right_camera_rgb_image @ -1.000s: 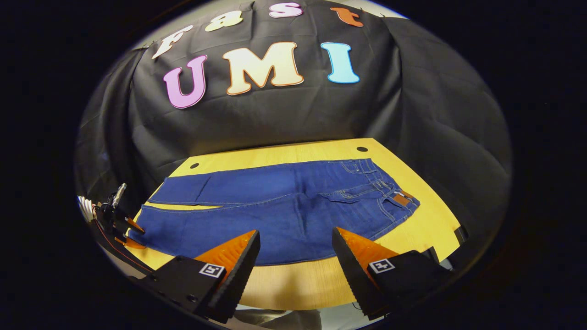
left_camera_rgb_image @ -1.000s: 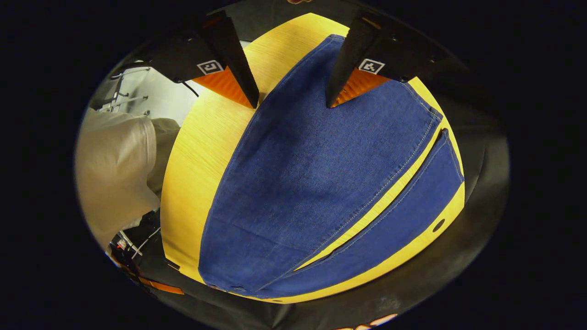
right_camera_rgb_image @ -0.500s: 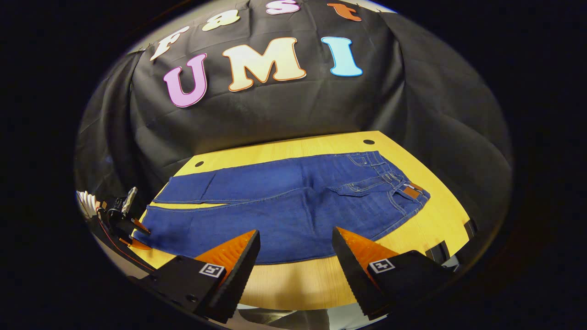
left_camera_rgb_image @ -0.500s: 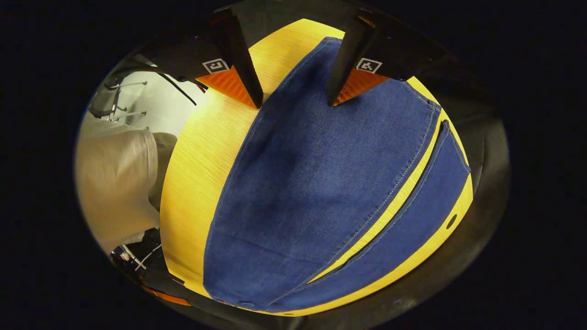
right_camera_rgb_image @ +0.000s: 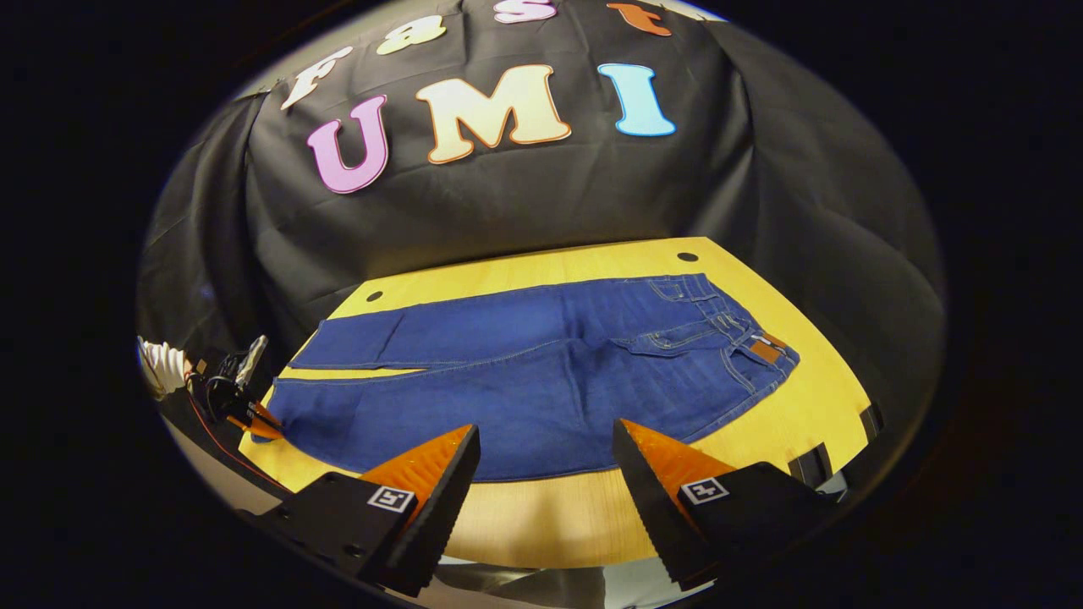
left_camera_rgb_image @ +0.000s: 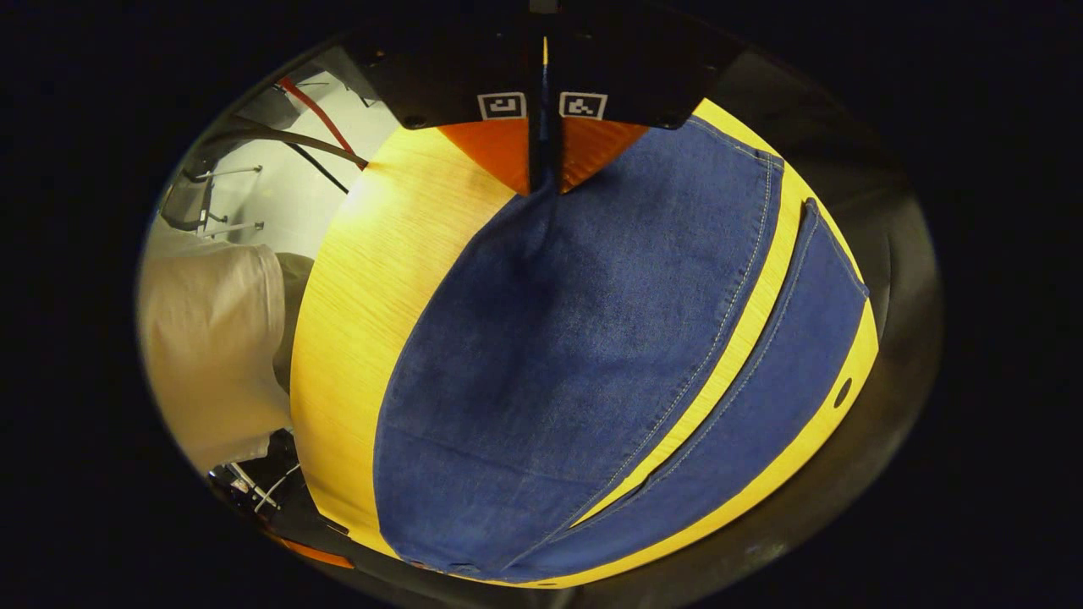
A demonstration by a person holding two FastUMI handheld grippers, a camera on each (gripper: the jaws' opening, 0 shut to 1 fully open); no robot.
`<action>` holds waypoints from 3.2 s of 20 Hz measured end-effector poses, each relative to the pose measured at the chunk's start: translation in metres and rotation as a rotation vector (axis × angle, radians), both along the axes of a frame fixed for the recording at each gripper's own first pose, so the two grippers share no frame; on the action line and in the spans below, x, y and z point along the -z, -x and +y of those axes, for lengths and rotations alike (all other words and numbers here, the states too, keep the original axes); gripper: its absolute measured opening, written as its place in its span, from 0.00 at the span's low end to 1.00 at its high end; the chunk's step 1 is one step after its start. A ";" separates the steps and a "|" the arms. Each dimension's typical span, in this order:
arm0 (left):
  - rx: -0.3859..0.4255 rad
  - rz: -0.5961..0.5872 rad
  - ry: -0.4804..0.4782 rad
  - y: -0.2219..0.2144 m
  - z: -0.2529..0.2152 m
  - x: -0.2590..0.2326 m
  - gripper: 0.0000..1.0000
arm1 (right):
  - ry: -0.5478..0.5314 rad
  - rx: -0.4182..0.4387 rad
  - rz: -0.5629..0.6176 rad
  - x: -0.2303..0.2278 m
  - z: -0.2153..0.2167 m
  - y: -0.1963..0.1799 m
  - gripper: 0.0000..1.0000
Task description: Grasp the waist and the cuffs of the jeans and fold them to make the two legs overlap; first hold the waist and fold one-third of the jeans toward the cuffs, then hold the cuffs and fold the remaining one-third in the same direction to finish folding.
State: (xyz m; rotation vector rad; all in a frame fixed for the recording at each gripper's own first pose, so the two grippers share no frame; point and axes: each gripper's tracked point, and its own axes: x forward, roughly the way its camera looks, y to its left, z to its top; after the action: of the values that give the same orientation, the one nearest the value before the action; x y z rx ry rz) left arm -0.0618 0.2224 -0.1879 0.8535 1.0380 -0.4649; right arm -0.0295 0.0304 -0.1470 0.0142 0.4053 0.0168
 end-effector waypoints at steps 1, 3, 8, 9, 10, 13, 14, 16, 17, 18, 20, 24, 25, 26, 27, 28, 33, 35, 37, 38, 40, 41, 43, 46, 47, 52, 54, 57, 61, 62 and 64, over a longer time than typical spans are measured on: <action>-0.006 0.002 0.014 0.000 -0.001 0.000 0.00 | 0.016 -0.024 0.009 0.001 0.002 -0.001 0.98; -0.030 0.002 0.038 -0.002 0.003 0.000 0.00 | 0.066 -0.087 0.045 0.006 0.004 -0.001 0.98; -0.024 0.007 0.027 -0.002 0.002 0.000 0.00 | 0.302 -0.260 0.181 0.033 -0.029 -0.012 0.99; -0.026 0.008 0.028 -0.002 0.001 0.000 0.00 | 0.349 -0.294 0.214 0.037 -0.039 -0.015 0.99; -0.034 0.012 0.025 -0.002 0.002 0.000 0.00 | 0.397 -0.326 0.244 0.043 -0.052 -0.022 0.98; -0.048 0.016 -0.002 -0.002 0.003 0.000 0.00 | 0.542 -0.402 0.350 0.057 -0.097 -0.041 1.00; -0.054 0.016 -0.014 -0.002 0.003 0.000 0.00 | 0.584 -0.430 0.366 0.060 -0.109 -0.049 0.99; -0.080 0.016 -0.027 -0.003 0.004 0.000 0.00 | 0.621 -0.471 0.430 0.066 -0.135 -0.057 0.99; -0.101 0.016 -0.032 -0.004 0.004 0.000 0.00 | 0.626 -0.487 0.461 0.072 -0.146 -0.062 0.99; -0.112 0.018 -0.041 -0.003 0.004 0.001 0.00 | 0.629 -0.503 0.484 0.077 -0.155 -0.068 1.00; -0.123 0.026 -0.065 -0.005 0.004 0.001 0.00 | 0.623 -0.526 0.542 0.086 -0.167 -0.073 0.99; -0.153 0.038 -0.076 -0.007 0.005 0.003 0.00 | 0.612 -0.592 0.633 0.101 -0.171 -0.079 0.99; -0.164 0.039 -0.074 -0.007 0.005 0.003 0.00 | 0.610 -0.609 0.655 0.106 -0.170 -0.080 0.99; -0.173 0.038 -0.070 -0.008 0.007 0.004 0.00 | 0.618 -0.620 0.673 0.110 -0.171 -0.079 0.99; -0.184 0.036 -0.066 -0.007 0.006 0.003 0.00 | 0.631 -0.637 0.687 0.114 -0.169 -0.079 1.00; -0.194 0.033 -0.064 -0.007 0.003 0.003 0.00 | 0.632 -0.666 0.710 0.117 -0.168 -0.077 0.99; -0.201 0.021 -0.065 -0.006 0.003 0.003 0.00 | 0.641 -0.676 0.722 0.117 -0.167 -0.079 0.98; -0.202 0.018 -0.063 -0.006 0.003 0.003 0.00 | 0.646 -0.667 0.727 0.117 -0.165 -0.078 0.98; -0.202 0.012 -0.061 -0.006 0.002 0.002 0.00 | 0.638 -0.656 0.733 0.115 -0.167 -0.079 0.94; -0.199 0.005 -0.059 -0.006 0.002 0.002 0.00 | 0.638 -0.656 0.732 0.116 -0.168 -0.079 0.97; -0.201 -0.016 -0.058 -0.006 0.000 0.002 0.00 | 0.641 -0.669 0.715 0.114 -0.162 -0.081 0.88; -0.196 -0.024 -0.065 -0.007 -0.001 0.002 0.00 | 0.637 -0.673 0.700 0.114 -0.157 -0.083 0.76; -0.194 -0.034 -0.083 -0.006 0.000 0.002 0.00 | 0.624 -0.653 0.684 0.115 -0.151 -0.084 0.46; -0.238 -0.059 -0.077 -0.006 0.000 0.001 0.01 | 0.608 -0.595 0.676 0.115 -0.150 -0.082 0.20; -0.243 -0.082 -0.070 -0.008 0.000 0.001 0.00 | 0.604 -0.578 0.678 0.116 -0.149 -0.082 0.16; -0.392 -0.253 0.020 -0.012 0.001 0.003 0.00 | 0.578 -0.425 0.661 0.111 -0.152 -0.082 0.05; -0.479 -0.315 0.079 -0.014 -0.005 -0.003 0.00 | 0.584 -0.360 0.620 0.112 -0.153 -0.082 0.03; -0.576 -0.450 0.150 -0.018 -0.015 -0.030 0.00 | 0.570 -0.260 0.534 0.093 -0.147 -0.083 0.03; -0.675 -0.566 0.209 -0.034 -0.011 -0.050 0.00 | 0.541 -0.184 0.416 0.044 -0.139 -0.098 0.02; -0.677 -0.585 0.200 -0.037 -0.009 -0.058 0.00 | 0.552 -0.182 0.394 0.035 -0.137 -0.104 0.02; -0.655 -0.648 0.175 -0.048 -0.007 -0.077 0.00 | 0.575 -0.174 0.348 0.013 -0.130 -0.118 0.02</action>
State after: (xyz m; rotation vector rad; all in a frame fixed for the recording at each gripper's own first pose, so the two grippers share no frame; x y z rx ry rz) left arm -0.0143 0.2154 -0.1106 0.4135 0.6026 0.2689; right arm 0.0882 -0.0997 -0.1605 -0.5927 0.7467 0.0695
